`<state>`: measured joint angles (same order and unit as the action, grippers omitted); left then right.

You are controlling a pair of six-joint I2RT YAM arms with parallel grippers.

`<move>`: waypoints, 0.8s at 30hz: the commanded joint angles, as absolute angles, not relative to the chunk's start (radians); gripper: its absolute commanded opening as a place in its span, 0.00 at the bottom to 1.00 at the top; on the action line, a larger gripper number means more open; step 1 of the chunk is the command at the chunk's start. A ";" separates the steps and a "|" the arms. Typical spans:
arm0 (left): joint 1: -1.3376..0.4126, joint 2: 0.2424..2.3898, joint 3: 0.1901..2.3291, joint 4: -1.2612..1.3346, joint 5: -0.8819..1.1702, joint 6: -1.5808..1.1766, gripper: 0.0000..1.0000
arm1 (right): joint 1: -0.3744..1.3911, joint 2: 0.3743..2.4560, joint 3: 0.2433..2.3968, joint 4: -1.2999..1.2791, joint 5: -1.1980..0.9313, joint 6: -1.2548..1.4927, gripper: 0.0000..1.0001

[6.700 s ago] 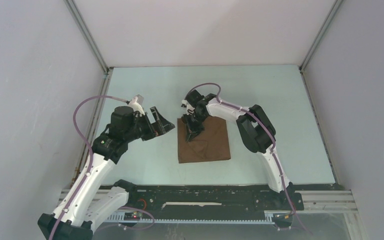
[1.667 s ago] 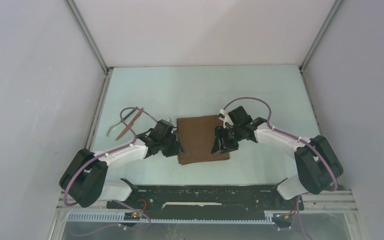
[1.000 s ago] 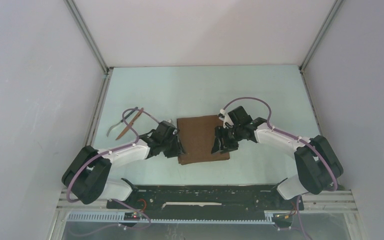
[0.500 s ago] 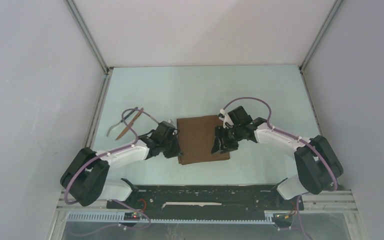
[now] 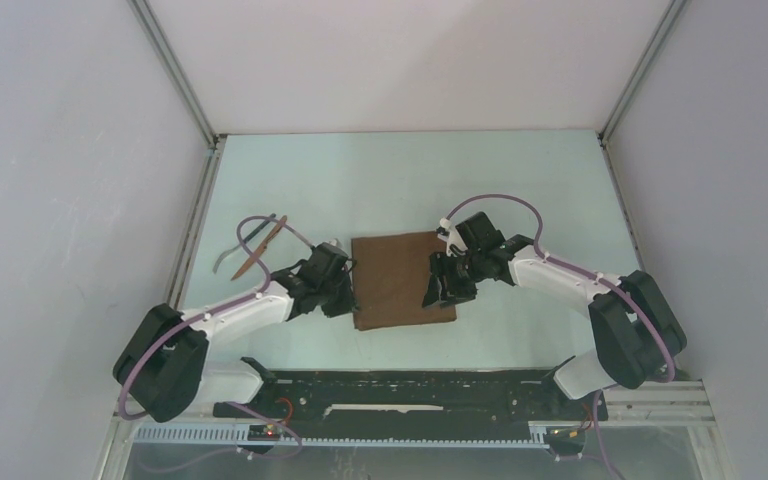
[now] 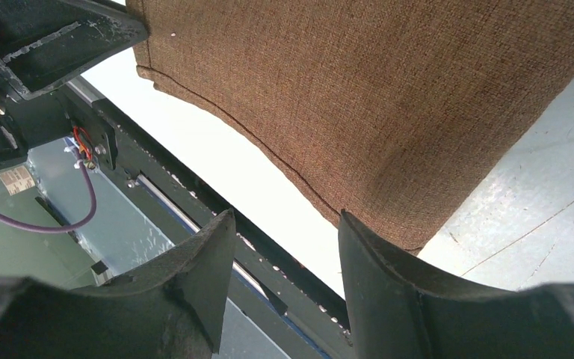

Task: Fold the napkin into a case and place the utensils inside
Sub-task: Smooth out the square-folded napkin at the center of the board.

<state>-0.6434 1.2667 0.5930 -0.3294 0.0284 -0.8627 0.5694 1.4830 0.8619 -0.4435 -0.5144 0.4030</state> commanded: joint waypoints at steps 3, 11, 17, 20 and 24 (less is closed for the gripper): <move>-0.649 1.258 0.639 -0.364 -0.042 -0.840 0.00 | 0.565 1.483 0.854 -0.426 -0.522 0.396 0.61; -0.648 1.224 0.646 -0.401 -0.082 -0.833 0.00 | 0.571 1.515 0.854 -0.411 -0.532 0.400 0.60; -0.638 1.230 0.645 -0.409 -0.100 -0.823 0.00 | 0.585 1.528 0.854 -0.395 -0.539 0.412 0.60; -0.631 1.257 0.639 -0.398 -0.100 -0.818 0.00 | 0.597 1.531 0.854 -0.383 -0.542 0.420 0.61; -0.619 1.289 0.629 -0.382 -0.112 -0.809 0.00 | 0.611 1.541 0.854 -0.349 -0.578 0.440 0.64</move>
